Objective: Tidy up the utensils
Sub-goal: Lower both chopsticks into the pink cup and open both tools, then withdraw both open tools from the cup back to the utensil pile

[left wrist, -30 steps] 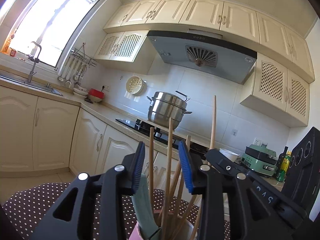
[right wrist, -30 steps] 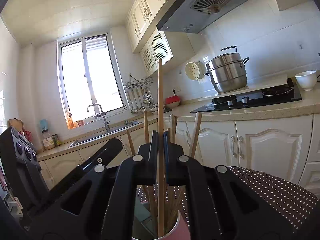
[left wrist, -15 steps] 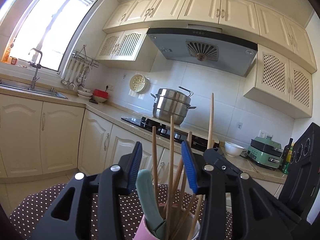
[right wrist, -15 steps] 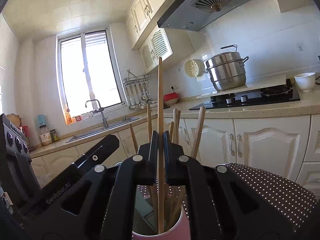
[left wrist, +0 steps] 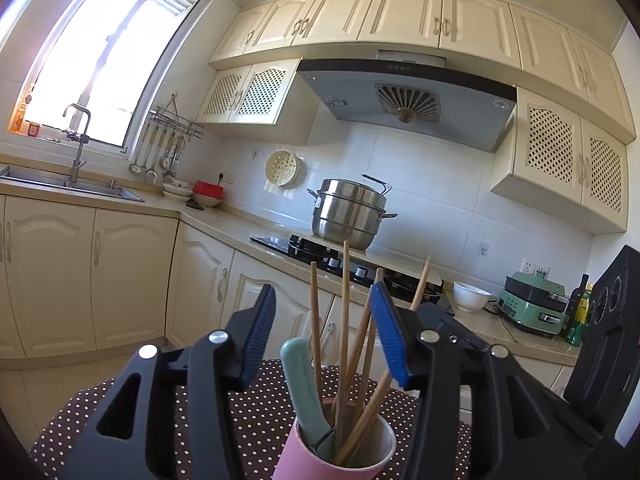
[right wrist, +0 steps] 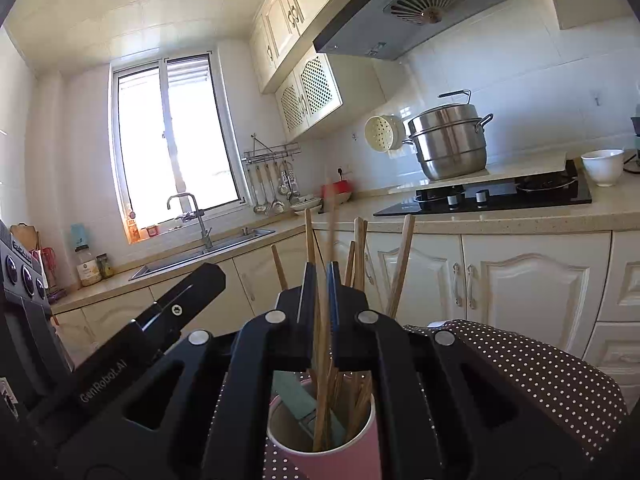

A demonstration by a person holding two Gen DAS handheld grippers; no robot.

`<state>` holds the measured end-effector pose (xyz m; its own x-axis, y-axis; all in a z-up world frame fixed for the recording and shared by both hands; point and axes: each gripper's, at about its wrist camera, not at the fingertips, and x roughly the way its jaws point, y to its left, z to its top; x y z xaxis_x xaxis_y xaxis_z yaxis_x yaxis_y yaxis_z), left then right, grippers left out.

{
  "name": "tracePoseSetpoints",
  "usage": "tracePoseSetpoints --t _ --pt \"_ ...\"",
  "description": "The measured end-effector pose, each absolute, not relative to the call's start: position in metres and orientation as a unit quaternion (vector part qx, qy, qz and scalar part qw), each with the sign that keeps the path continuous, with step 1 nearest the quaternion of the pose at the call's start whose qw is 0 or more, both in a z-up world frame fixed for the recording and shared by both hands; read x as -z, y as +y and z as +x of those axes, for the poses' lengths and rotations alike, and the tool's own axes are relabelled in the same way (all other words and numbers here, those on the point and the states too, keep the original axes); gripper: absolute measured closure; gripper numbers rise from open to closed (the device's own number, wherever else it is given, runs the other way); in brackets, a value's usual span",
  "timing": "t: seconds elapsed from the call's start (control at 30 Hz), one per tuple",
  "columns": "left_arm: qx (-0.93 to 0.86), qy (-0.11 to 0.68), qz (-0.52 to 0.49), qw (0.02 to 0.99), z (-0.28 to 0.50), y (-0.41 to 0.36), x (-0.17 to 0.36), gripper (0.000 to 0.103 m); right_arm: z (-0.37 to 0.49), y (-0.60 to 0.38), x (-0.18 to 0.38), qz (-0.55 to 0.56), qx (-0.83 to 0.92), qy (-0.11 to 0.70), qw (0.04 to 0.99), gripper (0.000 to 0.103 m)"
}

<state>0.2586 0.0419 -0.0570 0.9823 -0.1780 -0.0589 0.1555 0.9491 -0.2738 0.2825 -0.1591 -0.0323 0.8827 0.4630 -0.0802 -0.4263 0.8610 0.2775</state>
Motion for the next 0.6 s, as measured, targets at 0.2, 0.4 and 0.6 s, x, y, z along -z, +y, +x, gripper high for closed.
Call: tracePoseSetpoints --t 0.2,0.4,0.6 --pt "0.082 0.042 -0.133 0.987 0.241 0.042 0.049 0.052 0.264 -0.161 0.025 0.121 -0.230 0.071 0.963 0.096" --pt "0.083 0.043 -0.129 0.987 0.218 0.038 0.042 0.052 0.236 -0.163 0.020 0.116 -0.234 0.071 0.963 0.096" --pt "0.084 0.042 -0.124 0.988 0.186 0.033 0.038 0.051 0.208 -0.171 0.018 0.116 -0.233 0.073 0.963 0.096"
